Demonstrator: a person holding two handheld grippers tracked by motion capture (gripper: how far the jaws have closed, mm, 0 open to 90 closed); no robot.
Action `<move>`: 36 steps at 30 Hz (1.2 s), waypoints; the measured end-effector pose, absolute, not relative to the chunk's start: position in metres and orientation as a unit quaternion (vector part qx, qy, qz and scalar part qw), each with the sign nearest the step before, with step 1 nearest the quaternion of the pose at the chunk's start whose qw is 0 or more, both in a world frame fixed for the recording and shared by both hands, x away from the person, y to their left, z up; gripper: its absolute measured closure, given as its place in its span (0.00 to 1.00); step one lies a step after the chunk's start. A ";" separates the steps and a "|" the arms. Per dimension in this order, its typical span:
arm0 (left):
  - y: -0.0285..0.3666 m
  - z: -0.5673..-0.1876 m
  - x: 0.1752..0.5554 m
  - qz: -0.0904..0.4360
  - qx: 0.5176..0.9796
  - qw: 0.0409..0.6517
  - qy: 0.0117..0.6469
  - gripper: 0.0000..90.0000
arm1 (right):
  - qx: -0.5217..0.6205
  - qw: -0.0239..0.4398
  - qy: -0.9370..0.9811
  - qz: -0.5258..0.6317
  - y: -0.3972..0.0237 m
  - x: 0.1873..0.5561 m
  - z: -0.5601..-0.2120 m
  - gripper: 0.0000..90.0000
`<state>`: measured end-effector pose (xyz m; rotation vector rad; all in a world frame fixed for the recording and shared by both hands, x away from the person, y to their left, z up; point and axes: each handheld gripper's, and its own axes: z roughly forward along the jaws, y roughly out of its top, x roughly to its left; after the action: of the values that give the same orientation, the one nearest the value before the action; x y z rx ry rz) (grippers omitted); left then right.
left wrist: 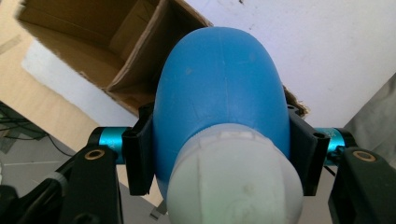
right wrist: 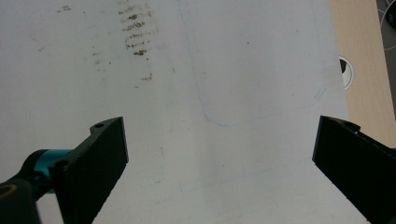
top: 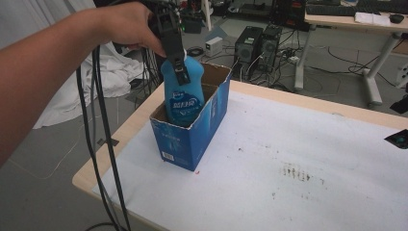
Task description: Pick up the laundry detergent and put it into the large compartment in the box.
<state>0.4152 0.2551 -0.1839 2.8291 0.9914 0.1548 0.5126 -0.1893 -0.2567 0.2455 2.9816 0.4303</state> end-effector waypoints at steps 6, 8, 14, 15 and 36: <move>0.254 -0.205 0.419 0.044 0.943 0.063 0.324 0.42 | 0.081 0.057 0.985 0.139 -0.190 0.514 -0.260 0.03; 0.253 -0.212 0.420 0.043 0.944 0.059 0.322 0.42 | 0.081 0.055 0.985 0.141 -0.191 0.514 -0.262 0.03; 0.251 -0.234 0.422 0.039 0.947 0.050 0.316 0.42 | 0.082 0.052 0.985 0.139 -0.191 0.515 -0.267 0.03; 0.251 -0.237 0.423 0.039 0.947 0.049 0.314 0.42 | 0.083 0.051 0.986 0.138 -0.191 0.515 -0.267 0.03; 0.257 -0.274 0.423 0.032 0.948 0.044 0.314 0.42 | 0.086 0.042 0.986 0.135 -0.189 0.518 -0.276 0.03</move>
<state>0.4234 0.2567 -0.2741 2.8984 0.9586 0.0982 0.5180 -0.1890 -0.2760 0.2632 3.0172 0.4145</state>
